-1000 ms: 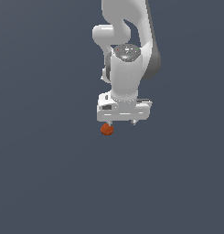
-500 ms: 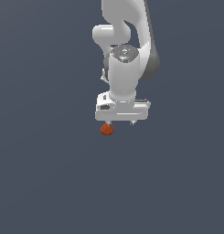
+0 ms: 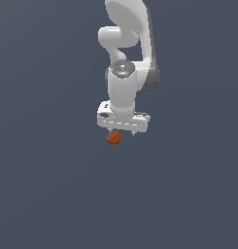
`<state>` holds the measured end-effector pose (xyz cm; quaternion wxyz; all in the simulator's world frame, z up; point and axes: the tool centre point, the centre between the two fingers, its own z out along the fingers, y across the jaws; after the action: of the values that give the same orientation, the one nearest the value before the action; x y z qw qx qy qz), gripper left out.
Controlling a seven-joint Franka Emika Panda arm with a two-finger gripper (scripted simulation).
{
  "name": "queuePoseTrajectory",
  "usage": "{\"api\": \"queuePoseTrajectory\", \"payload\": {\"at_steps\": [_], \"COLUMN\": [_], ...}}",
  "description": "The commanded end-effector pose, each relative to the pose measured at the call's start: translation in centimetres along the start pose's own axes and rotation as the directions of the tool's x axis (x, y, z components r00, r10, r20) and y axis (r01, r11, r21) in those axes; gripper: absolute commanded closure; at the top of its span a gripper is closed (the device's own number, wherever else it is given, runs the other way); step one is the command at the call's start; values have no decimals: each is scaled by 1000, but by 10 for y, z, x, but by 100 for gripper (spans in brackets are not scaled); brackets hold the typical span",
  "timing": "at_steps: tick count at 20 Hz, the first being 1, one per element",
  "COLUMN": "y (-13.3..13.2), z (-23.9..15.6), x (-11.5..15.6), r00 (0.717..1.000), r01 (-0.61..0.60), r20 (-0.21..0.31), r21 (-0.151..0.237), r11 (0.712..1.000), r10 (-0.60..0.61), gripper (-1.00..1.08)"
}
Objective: Pick up the object and move it to a goal position.
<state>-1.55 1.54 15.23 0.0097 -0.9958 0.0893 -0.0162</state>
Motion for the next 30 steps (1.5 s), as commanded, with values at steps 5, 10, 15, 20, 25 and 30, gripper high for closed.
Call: {"api": "queuePoseTrajectory", "payload": {"at_steps": [5, 10, 15, 20, 25, 30], "y": [27, 41, 48, 48, 48, 49], "z": [31, 46, 52, 54, 69, 93], "x": [-22, -34, -40, -40, -41, -43], "r00": [984, 964, 952, 953, 952, 951], "r01": [-177, -264, -304, -303, -305, -307], "r20": [16, 20, 22, 23, 22, 22], "r21": [-15, -25, -30, -30, -30, -31], "r11": [984, 964, 952, 953, 952, 951], "r10": [177, 264, 305, 303, 305, 308], "gripper": [-92, -92, -92, -92, -92, -92]}}
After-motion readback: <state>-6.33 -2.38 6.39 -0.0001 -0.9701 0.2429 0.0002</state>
